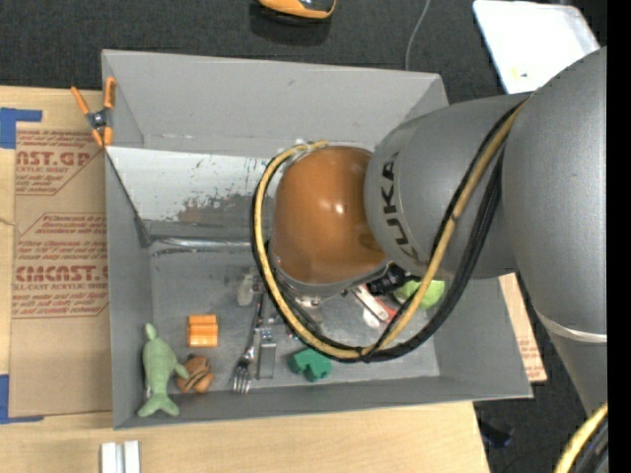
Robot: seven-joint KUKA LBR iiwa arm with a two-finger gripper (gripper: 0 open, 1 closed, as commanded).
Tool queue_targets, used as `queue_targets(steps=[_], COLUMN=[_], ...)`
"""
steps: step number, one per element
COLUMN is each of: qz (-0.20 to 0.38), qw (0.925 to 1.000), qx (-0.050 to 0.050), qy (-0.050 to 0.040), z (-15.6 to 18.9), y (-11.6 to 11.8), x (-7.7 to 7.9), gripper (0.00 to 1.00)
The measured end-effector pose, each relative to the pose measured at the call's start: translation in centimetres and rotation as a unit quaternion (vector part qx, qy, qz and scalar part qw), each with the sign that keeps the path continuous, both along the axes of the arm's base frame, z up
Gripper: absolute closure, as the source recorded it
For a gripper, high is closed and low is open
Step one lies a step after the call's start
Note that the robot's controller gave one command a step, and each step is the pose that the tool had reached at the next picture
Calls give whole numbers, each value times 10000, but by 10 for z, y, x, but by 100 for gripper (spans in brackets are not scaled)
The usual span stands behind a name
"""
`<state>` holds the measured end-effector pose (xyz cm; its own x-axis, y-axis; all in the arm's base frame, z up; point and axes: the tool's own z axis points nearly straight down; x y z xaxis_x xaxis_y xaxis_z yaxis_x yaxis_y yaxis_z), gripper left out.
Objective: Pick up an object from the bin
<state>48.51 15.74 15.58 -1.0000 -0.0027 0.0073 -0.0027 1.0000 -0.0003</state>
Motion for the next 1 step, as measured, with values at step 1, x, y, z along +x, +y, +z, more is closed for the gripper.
queue_targets(steps=[1], qz=[-8], qw=[10000], qx=[7], qy=[-35], z=[3], y=[-1], x=[2], gripper=[0])
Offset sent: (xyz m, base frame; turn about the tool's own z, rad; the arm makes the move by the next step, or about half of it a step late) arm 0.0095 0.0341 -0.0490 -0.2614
